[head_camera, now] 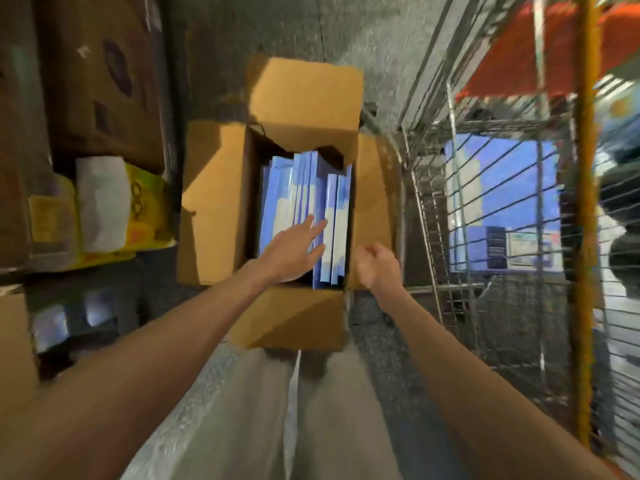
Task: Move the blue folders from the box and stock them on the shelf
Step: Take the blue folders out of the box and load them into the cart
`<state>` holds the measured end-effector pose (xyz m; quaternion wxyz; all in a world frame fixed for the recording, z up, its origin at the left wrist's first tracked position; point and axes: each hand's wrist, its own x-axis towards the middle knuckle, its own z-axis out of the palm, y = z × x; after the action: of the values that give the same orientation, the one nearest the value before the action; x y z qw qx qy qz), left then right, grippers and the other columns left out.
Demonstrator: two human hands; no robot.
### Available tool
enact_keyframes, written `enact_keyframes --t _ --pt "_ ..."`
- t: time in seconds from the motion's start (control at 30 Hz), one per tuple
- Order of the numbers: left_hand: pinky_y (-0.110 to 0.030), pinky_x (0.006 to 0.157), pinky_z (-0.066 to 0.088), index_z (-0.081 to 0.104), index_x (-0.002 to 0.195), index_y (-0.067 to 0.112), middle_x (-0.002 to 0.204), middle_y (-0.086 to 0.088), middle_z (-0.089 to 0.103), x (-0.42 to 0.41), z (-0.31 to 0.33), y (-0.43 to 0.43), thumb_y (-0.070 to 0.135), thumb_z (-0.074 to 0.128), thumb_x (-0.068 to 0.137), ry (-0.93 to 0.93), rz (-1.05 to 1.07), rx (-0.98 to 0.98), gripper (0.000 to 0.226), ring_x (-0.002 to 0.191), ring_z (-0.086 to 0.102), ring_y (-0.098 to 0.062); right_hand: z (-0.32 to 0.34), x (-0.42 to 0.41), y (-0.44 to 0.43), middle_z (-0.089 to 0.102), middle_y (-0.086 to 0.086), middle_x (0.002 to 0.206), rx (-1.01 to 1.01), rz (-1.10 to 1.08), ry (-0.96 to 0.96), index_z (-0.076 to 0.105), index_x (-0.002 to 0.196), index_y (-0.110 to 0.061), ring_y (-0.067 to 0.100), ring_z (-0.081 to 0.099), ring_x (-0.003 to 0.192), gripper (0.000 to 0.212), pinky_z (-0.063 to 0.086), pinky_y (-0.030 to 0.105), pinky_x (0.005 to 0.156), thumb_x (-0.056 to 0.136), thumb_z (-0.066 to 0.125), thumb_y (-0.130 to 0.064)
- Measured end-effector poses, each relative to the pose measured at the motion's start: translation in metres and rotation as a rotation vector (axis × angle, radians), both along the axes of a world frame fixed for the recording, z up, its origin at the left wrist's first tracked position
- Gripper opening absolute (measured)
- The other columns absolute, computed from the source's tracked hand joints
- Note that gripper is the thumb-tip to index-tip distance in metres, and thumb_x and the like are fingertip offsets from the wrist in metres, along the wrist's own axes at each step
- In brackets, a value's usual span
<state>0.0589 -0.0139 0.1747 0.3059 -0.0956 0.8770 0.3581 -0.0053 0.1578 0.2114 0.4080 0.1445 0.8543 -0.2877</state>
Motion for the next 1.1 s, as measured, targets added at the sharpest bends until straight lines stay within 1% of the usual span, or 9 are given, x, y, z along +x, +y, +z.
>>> enact_keyframes --t 0.17,0.33,0.43,0.47,0.53,0.7,0.93,1.03,1.1 --pt "-0.050 0.121 0.023 0.002 0.161 0.023 0.169 -0.004 -0.006 -0.002 -0.101 0.019 0.039 0.042 0.106 -0.086 -0.033 -0.036 0.070 0.156 0.005 -0.027 -0.099 0.001 0.006 0.055 -0.005 0.077 0.010 0.060 -0.050 0.060 0.103 -0.015 0.017 0.050 0.076 0.017 0.036 0.030 0.069 0.100 0.045 -0.024" --pt "-0.048 0.123 0.015 0.002 0.162 0.014 0.169 -0.005 -0.008 -0.011 -0.180 0.025 0.045 0.033 0.107 0.008 -0.294 -0.176 0.070 0.155 -0.008 -0.029 -0.167 -0.002 0.020 0.055 -0.003 0.097 0.003 0.078 -0.063 0.058 0.118 -0.012 0.015 0.051 0.081 0.024 0.037 0.024 0.071 0.102 0.048 -0.028" --pt "-0.047 0.125 -0.001 0.002 0.161 0.012 0.169 -0.006 -0.008 -0.015 -0.213 0.022 0.050 0.021 0.107 0.090 -0.460 -0.314 0.069 0.155 -0.012 -0.028 -0.189 -0.005 0.023 0.056 -0.002 0.099 0.008 0.072 -0.015 0.057 0.124 -0.012 0.007 0.052 0.070 0.026 0.036 0.012 0.052 0.104 0.048 -0.024" --pt "-0.046 0.124 -0.005 0.002 0.161 0.011 0.169 -0.007 -0.007 -0.016 -0.222 0.021 0.051 0.016 0.107 0.123 -0.523 -0.354 0.069 0.154 -0.013 -0.029 -0.198 -0.004 0.023 0.060 0.001 0.102 0.011 0.075 0.010 0.057 0.126 -0.011 0.008 0.057 0.076 0.027 0.036 0.010 0.053 0.104 0.047 -0.024" --pt "-0.047 0.125 -0.007 0.002 0.160 0.010 0.169 -0.007 -0.004 -0.018 -0.234 0.017 0.052 0.007 0.104 0.182 -0.630 -0.395 0.070 0.154 -0.015 -0.029 -0.209 -0.004 0.020 0.067 0.005 0.115 0.003 0.059 0.052 0.057 0.129 -0.011 0.017 0.062 0.097 0.031 0.039 0.015 0.070 0.103 0.048 -0.026" --pt "-0.049 0.126 0.000 0.000 0.161 0.012 0.169 -0.004 -0.002 -0.011 -0.244 0.003 0.061 0.006 0.101 0.200 -0.688 -0.451 0.077 0.154 -0.014 -0.027 -0.231 -0.002 0.010 0.065 0.006 0.127 -0.029 0.054 0.038 0.054 0.136 -0.012 0.019 0.062 0.113 0.039 0.047 0.023 0.087 0.101 0.052 -0.031" --pt "-0.054 0.124 0.008 -0.016 0.159 0.018 0.166 0.002 -0.019 -0.011 -0.248 -0.028 0.069 0.009 0.098 0.080 -0.779 -0.500 0.083 0.154 -0.017 -0.020 -0.229 -0.007 0.004 0.059 0.005 0.134 -0.055 0.133 -0.023 0.050 0.138 -0.009 0.014 0.057 0.113 0.043 0.036 0.007 0.075 0.101 0.055 -0.030" --pt "-0.055 0.124 0.010 -0.015 0.159 0.019 0.165 0.004 -0.022 -0.012 -0.248 -0.027 0.071 0.016 0.098 0.027 -0.761 -0.461 0.086 0.153 -0.020 -0.019 -0.242 -0.008 -0.003 0.053 0.008 0.142 -0.041 0.104 -0.038 0.043 0.145 -0.010 0.025 0.054 0.126 0.061 0.046 0.024 0.092 0.096 0.061 -0.042" --pt "-0.055 0.123 0.011 -0.017 0.158 0.020 0.165 0.005 -0.024 -0.013 -0.248 -0.027 0.072 0.021 0.097 0.008 -0.756 -0.439 0.089 0.152 -0.022 -0.018 -0.252 -0.007 -0.010 0.052 0.011 0.140 -0.018 0.086 -0.024 0.043 0.142 -0.008 0.029 0.056 0.122 0.065 0.047 0.028 0.088 0.093 0.065 -0.045"
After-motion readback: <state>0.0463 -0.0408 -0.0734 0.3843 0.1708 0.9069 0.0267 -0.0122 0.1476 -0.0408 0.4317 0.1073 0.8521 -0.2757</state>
